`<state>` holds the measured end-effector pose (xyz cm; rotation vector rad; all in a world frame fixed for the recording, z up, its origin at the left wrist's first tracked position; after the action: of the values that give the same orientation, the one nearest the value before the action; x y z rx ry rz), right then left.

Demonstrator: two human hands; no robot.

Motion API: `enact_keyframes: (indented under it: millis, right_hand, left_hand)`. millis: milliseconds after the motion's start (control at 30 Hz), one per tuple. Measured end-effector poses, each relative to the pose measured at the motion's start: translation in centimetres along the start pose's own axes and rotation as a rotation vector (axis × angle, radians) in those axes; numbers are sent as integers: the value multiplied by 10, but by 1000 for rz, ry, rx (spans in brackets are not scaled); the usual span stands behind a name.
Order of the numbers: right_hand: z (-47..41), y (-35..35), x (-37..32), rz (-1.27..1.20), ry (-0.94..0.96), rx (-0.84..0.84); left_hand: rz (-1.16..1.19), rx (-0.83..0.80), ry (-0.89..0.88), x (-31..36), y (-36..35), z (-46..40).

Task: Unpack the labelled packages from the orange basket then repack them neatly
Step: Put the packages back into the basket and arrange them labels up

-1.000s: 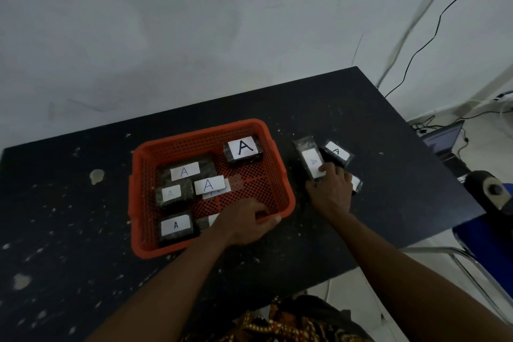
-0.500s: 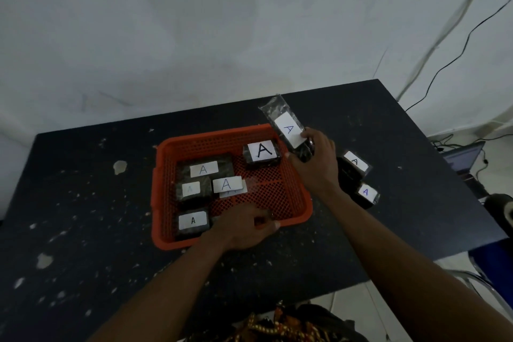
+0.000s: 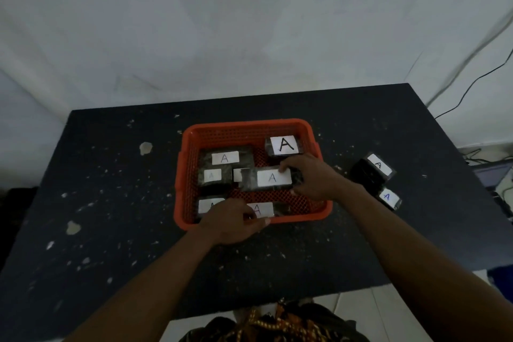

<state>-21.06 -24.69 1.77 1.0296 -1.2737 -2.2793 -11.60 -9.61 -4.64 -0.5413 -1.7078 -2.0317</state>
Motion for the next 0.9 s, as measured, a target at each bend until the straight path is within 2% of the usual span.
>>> enact_keyframes:
  millis: [200,367,600,900]
  right_hand:
    - [-7,-27,1,134,-49,-74]
    - [-16,-51,0,68,-96,-89]
    - [-22,-66,-10,77,-31,-52]
    - [-26,-76,-7,73,1,-85]
  left_hand:
    - [-13,23,60,-8,1,7]
    - [-31,0,74,-6,0,7]
    - [-35,-25,103,-8,-1,6]
    - [-25,-67,109,-10,-3,4]
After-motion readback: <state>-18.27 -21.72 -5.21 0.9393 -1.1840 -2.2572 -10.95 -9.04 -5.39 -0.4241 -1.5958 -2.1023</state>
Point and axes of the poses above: each hand's wrist, its own z-axis away from the middle knuckle, its own y-axis out of the back of the hand, x = y × z, the point moved 9 cm from there along -z, towards the middle knuckle, and after that the axes turned 13 degrees about -y, right-handed, at the moved point
